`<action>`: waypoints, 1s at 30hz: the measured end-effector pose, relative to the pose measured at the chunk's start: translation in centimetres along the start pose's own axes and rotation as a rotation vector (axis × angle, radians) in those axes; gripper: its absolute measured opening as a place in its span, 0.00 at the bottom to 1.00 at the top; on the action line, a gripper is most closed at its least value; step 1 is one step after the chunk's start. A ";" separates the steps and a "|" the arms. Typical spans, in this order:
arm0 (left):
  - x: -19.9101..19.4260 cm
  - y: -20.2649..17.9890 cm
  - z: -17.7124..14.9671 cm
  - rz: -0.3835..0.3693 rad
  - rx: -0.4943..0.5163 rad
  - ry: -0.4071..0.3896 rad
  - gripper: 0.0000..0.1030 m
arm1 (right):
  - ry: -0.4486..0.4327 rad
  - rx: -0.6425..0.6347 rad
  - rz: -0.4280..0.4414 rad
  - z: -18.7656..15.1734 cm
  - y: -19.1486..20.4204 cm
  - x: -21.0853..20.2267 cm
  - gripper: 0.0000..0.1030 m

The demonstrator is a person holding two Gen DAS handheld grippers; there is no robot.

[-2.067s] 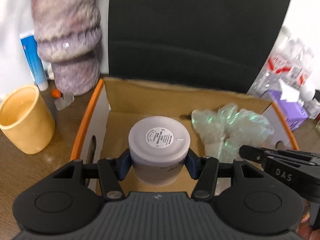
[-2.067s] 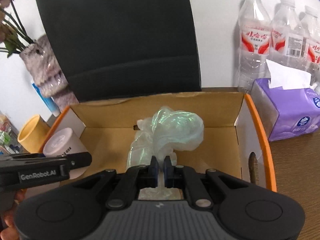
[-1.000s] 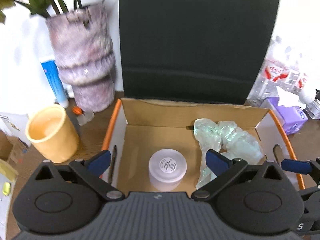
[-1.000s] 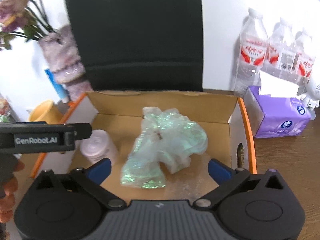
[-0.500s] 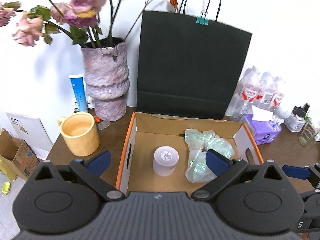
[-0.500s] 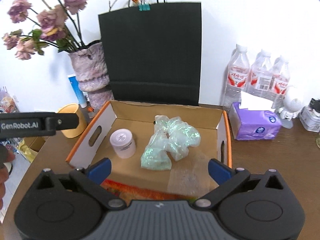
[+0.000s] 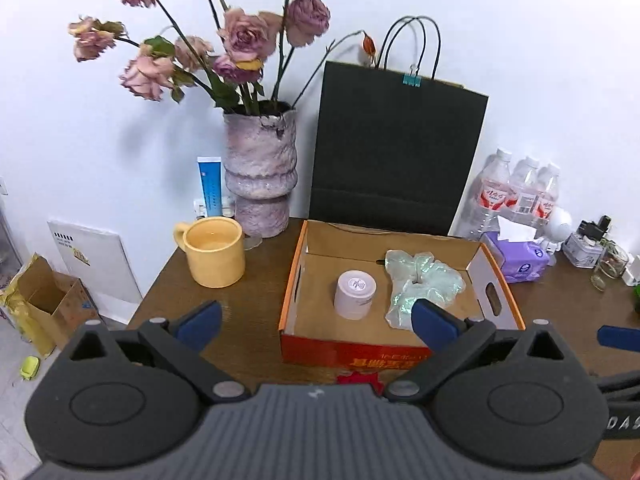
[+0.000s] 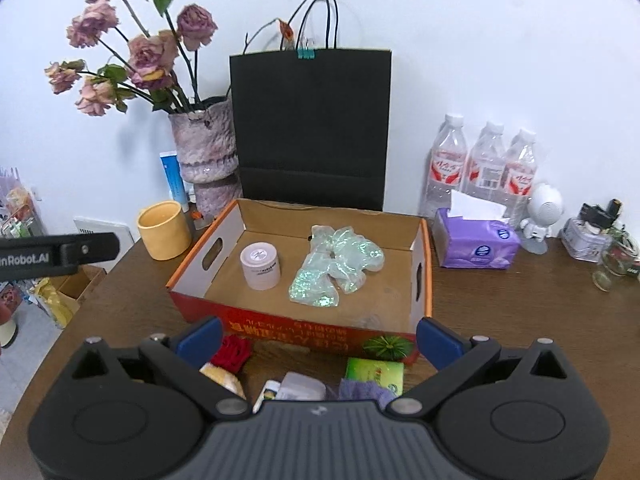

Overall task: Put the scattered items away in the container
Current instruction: 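Withdraw both tools from the box back toward the remaining items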

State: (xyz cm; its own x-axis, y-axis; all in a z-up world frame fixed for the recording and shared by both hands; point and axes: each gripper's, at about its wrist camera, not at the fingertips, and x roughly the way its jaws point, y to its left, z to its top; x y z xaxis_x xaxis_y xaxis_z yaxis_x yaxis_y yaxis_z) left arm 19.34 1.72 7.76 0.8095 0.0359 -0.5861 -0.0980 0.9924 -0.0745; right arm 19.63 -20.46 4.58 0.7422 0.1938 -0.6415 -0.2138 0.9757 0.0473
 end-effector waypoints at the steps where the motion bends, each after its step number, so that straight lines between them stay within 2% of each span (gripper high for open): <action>1: -0.5 0.2 -0.2 -0.004 -0.003 -0.003 1.00 | -0.007 -0.001 -0.005 -0.2 0.0 -0.6 1.00; 5: -2.7 0.9 -1.4 -0.012 0.007 -0.014 1.00 | -0.033 0.006 -0.016 -1.4 0.0 -3.0 1.00; 10: -4.7 0.8 -3.4 -0.032 0.074 -0.010 1.00 | -0.042 0.003 -0.017 -4.0 0.1 -4.6 1.00; 19: -7.6 1.3 -7.0 -0.097 0.097 -0.017 1.00 | -0.053 -0.041 -0.040 -8.0 0.8 -7.3 1.00; 25: -8.9 1.5 -9.1 -0.125 0.078 -0.039 1.00 | -0.072 -0.020 -0.001 -10.2 1.3 -8.4 1.00; 30: -9.6 1.7 -10.6 -0.129 0.054 -0.045 1.00 | -0.041 -0.050 -0.003 -11.8 2.3 -8.3 1.00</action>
State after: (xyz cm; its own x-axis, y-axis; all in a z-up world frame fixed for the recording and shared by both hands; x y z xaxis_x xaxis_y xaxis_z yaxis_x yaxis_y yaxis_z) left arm 5.27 1.87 4.69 0.8386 -0.0887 -0.5374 0.0389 0.9939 -0.1033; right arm 5.43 -21.03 0.96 0.7679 0.1960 -0.6099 -0.2426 0.9701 0.0063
